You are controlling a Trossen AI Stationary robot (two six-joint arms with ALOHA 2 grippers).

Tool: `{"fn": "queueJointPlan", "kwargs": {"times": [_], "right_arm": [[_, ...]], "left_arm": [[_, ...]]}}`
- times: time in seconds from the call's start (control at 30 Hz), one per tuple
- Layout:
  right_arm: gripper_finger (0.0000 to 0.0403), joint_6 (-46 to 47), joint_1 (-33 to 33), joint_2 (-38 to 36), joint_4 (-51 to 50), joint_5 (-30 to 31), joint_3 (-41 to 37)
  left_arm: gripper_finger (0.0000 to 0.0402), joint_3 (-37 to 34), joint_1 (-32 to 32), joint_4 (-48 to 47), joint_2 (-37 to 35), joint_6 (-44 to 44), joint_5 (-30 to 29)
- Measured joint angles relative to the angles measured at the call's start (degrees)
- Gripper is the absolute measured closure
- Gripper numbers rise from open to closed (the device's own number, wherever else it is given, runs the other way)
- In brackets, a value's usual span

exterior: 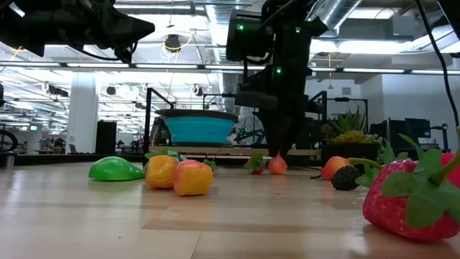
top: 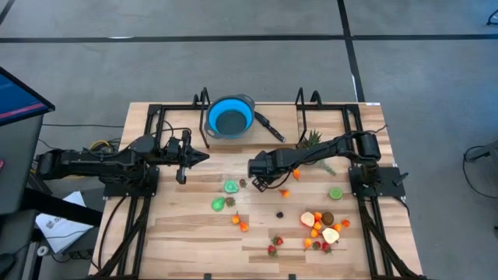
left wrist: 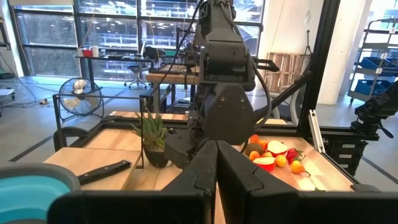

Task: Pick & Place Fruit
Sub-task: Put the pear into the basket

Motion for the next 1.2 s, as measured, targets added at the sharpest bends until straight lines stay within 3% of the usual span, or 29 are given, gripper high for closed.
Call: {"fn": "queueJointPlan", "kwargs": {"times": [0.4,0.73,1.2], "right_arm": [[0.0257,-1.0,-0.4,0.4,2.1,0.2,-0.6],[0.0209,-2.6,-1.1,0.4,7.6,1.4,-3.8],[0.0240,-3.6,-1.9,0.4,10.4,1.7,-3.8]], "left_arm": [[0.0399,0.0,0.0,0.0,0.0,0.0,0.0],[0.0399,0.0,0.0,0.0,0.0,0.0,0.0],[0.0399,0.0,0.0,0.0,0.0,0.0,0.0]]}}
